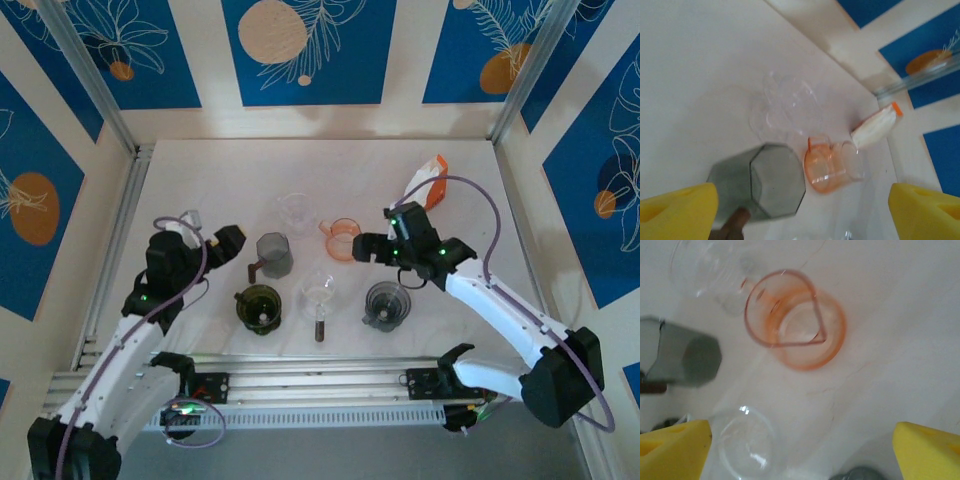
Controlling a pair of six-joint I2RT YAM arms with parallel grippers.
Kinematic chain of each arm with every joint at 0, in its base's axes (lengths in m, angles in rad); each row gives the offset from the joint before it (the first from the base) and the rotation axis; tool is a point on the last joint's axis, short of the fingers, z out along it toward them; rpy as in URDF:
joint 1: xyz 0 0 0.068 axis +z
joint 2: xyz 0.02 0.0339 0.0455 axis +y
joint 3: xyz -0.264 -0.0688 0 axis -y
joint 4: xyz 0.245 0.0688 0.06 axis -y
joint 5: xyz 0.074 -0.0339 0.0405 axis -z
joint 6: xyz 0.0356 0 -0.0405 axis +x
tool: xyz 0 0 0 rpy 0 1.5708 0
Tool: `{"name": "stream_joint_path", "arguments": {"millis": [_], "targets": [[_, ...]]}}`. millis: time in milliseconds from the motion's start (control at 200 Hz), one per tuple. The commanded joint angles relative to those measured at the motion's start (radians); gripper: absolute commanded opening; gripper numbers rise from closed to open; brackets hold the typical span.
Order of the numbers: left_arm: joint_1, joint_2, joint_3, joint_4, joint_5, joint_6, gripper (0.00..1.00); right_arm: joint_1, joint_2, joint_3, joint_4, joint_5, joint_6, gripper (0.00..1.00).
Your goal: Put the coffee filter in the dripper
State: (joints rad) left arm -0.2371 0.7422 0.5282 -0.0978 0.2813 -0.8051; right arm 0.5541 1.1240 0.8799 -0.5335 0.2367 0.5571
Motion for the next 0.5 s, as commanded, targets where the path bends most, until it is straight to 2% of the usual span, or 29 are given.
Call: {"name": "stream_joint_path", "arguments": {"millis": [0,165,210,280,385,495], "targets": [[-0.028,-0.075,-0.046,-0.142,0.037,0.020,0.86,0.062,-0.038,0.012,-0.052,0.030,-0.027,0.90],[-0.034,-0.183,-0.113,-0.208,0.014,0.014,0.88,0.112,0.043,0.074,-0.023,-0.019,-0.048,0.81],[-0.034,-0.195,-0.121,-0.212,0.013,0.012,0.93,0.120,0.086,0.110,-0.013,-0.034,-0.063,0.78],[-0.034,-0.195,-0.120,-0.210,0.018,0.014,0.99,0.130,0.171,0.185,-0.008,-0.033,-0.079,0.75],[-0.034,-0.187,-0.110,-0.209,0.023,0.015,1.00,0.121,0.317,0.314,-0.003,-0.003,-0.095,0.71],[-0.035,-0.185,-0.110,-0.203,0.029,0.009,1.00,0.092,0.489,0.481,-0.010,-0.030,-0.124,0.67]]}}
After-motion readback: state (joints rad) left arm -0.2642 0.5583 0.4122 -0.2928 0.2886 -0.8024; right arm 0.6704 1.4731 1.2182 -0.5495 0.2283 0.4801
